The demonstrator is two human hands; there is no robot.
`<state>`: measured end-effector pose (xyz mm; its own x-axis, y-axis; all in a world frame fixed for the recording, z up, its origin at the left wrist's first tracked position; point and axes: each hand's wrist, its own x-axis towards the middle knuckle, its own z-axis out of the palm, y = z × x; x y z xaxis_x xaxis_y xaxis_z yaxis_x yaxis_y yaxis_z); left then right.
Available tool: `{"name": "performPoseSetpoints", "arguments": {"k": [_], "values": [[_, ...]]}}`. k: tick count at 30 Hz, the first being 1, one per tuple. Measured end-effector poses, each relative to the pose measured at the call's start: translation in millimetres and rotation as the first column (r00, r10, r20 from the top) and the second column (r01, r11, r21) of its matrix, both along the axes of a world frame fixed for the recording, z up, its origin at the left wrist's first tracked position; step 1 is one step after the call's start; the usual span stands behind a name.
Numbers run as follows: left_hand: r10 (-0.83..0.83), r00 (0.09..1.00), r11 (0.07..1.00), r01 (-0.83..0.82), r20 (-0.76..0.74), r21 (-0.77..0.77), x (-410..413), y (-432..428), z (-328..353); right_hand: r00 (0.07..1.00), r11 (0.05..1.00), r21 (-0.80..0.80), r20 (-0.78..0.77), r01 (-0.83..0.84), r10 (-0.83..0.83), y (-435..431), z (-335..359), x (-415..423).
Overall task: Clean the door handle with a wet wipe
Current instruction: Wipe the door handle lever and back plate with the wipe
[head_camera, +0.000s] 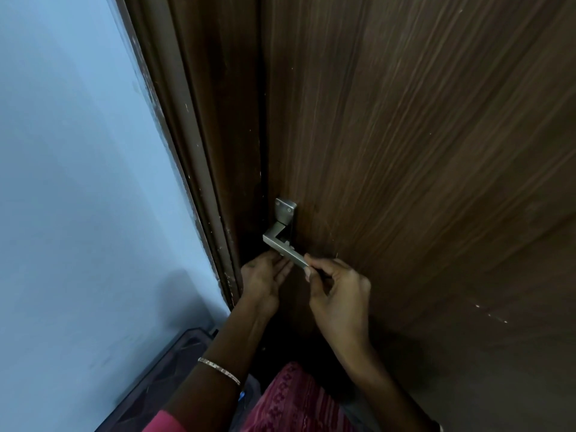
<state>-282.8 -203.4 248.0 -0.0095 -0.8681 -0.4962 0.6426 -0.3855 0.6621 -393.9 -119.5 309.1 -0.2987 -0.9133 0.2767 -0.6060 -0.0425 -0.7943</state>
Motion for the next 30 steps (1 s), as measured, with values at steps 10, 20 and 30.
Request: {"name": "performPoseSetpoints", "arguments": {"k": [10, 20, 30], "values": [[-0.078, 0.898, 0.967, 0.174, -0.434, 0.187, -7, -3, 21, 1.000, 1.000, 0.004, -0.003, -0.016, 0.016, 0, 2, -1], [-0.244, 0.869, 0.960, 0.279, -0.431, 0.018, -9, 7, 7, 0.999, 1.000, 0.022, 0.032, -0.003, 0.002, 3, 4, 0], [-0.228, 0.923, 0.974, 0.214, -0.311, -0.078, 10, 5, -4, 1.000, 0.999, -0.032, -0.007, 0.022, -0.022, 5, 4, 5]]}}
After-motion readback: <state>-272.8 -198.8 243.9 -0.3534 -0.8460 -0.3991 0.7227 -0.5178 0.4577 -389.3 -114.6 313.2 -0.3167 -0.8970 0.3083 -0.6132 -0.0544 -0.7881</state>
